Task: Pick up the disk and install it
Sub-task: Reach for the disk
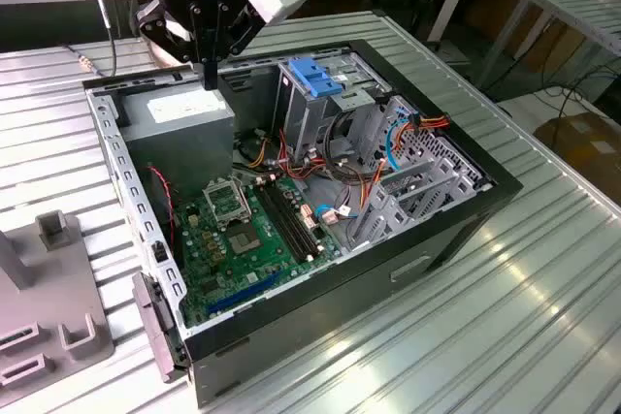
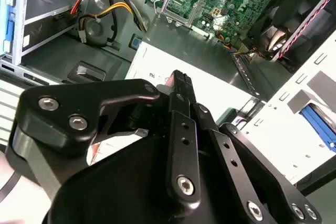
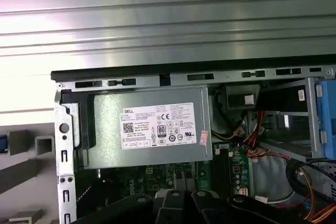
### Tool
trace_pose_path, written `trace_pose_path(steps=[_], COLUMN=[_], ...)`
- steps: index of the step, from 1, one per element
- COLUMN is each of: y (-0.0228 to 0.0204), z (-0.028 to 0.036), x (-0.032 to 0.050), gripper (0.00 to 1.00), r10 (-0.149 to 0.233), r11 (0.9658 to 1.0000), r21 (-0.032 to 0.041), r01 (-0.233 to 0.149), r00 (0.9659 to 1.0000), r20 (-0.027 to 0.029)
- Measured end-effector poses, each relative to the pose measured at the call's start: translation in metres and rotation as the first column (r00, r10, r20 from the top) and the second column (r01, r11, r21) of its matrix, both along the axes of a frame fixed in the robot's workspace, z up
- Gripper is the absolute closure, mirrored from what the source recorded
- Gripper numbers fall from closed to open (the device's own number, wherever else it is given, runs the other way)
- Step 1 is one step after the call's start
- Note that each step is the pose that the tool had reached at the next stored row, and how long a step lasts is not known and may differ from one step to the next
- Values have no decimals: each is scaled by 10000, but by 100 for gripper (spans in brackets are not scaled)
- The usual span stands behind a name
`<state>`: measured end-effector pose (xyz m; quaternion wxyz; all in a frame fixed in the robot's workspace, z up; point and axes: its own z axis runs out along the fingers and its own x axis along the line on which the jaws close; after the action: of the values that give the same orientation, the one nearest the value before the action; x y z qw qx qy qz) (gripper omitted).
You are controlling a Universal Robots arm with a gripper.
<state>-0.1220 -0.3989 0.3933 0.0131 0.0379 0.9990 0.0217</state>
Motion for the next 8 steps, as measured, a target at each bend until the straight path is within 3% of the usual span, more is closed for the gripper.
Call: trace_pose_path(steps=[8], y=[0], z=[0], x=[-27], gripper=[90], r10=[0], r11=[10000], r21=[0], r01=[0], r00=[10000], r20=[0])
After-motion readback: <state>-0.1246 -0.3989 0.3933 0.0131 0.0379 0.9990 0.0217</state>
